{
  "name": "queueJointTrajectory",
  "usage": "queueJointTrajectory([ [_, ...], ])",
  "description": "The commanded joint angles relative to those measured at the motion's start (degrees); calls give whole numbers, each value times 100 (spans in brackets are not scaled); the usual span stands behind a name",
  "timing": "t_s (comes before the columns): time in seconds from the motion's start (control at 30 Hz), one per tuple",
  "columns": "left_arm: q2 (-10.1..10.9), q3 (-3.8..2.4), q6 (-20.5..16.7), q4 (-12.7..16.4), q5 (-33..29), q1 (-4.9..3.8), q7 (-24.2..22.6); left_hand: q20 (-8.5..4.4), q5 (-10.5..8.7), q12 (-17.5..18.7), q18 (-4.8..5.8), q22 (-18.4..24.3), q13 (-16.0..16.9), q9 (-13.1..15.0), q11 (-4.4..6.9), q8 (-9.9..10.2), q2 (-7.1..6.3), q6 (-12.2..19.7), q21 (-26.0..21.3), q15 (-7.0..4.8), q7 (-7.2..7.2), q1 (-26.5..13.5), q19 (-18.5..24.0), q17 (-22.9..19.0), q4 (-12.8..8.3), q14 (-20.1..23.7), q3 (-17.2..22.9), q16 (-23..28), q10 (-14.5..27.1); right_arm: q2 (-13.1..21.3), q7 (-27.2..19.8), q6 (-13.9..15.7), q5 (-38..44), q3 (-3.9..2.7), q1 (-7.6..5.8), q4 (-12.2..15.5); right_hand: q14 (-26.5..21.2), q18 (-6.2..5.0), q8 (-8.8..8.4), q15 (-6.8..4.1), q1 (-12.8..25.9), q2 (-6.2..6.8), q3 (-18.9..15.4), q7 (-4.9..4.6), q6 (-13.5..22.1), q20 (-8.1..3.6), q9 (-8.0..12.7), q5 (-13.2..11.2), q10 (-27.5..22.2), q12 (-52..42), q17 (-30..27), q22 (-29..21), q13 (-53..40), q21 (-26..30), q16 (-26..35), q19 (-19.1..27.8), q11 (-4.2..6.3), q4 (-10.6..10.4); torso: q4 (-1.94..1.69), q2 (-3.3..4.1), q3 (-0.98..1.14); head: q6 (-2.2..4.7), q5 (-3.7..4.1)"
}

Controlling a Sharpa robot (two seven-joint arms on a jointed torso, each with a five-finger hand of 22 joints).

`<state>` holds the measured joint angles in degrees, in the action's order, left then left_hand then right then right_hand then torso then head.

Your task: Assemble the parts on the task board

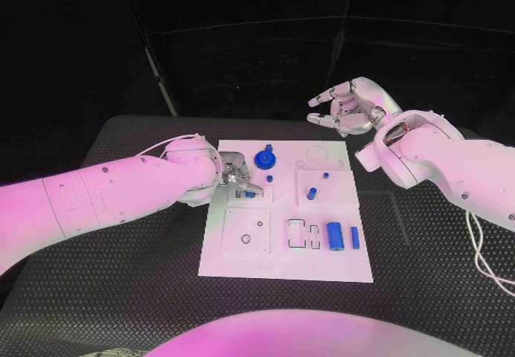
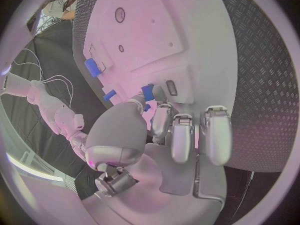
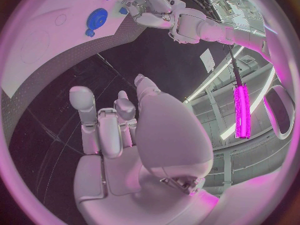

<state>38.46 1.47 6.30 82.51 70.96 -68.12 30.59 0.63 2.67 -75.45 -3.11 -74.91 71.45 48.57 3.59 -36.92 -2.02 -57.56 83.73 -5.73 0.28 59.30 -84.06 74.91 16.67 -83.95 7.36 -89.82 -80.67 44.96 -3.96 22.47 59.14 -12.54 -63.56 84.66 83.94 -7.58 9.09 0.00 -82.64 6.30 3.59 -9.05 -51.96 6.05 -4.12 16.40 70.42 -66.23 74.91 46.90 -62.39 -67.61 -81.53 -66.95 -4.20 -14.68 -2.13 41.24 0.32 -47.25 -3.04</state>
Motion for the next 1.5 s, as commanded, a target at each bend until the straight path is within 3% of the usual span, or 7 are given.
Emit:
queueJointTrajectory([
  [0.03,-10,27,194,-27,-10,31,76,-33,32,-18,94,-629,6,13,-2,-33,8,-22,24,-54,-32,-85,-97,1509,5,-605,-54,-18,-54,-5,-52,-16,5,-5,-10,8,249,-49,33,-20,51,4,-45,-10,-19,-3,6,23,-47,28,51,-7,6,38,33,52,3,2,5,2,-1,7,0],
  [0.4,-87,26,214,-98,-10,25,77,-39,31,-25,95,-637,14,40,4,-36,36,-26,27,-60,-38,-141,-101,1509,8,-605,-146,-18,-63,4,-48,-15,5,-5,-10,15,248,-49,34,-20,58,2,-49,-10,-19,-2,6,23,-46,28,49,-9,6,41,36,52,3,0,6,6,1,9,6],
  [0.97,-136,26,211,-171,-10,21,81,-54,28,-26,99,-658,18,129,15,-25,208,-38,30,-73,-50,-418,-112,1509,15,-605,-579,-18,-76,10,-46,-18,5,-5,-10,14,247,-51,38,-19,80,-1,-63,-10,-18,-2,7,24,-47,27,44,-24,7,53,41,58,2,-8,3,4,1,16,17],
  [1.5,-191,24,227,-277,-10,10,81,-56,25,-31,101,-670,25,142,17,-23,223,-39,36,-74,-52,-431,-118,1509,6,-605,-645,-18,-80,6,-49,-19,5,-5,-10,7,247,-51,38,-19,80,-1,-63,-10,-18,-2,7,24,-47,27,44,-24,7,53,41,58,2,-8,0,5,-2,6,25],
])
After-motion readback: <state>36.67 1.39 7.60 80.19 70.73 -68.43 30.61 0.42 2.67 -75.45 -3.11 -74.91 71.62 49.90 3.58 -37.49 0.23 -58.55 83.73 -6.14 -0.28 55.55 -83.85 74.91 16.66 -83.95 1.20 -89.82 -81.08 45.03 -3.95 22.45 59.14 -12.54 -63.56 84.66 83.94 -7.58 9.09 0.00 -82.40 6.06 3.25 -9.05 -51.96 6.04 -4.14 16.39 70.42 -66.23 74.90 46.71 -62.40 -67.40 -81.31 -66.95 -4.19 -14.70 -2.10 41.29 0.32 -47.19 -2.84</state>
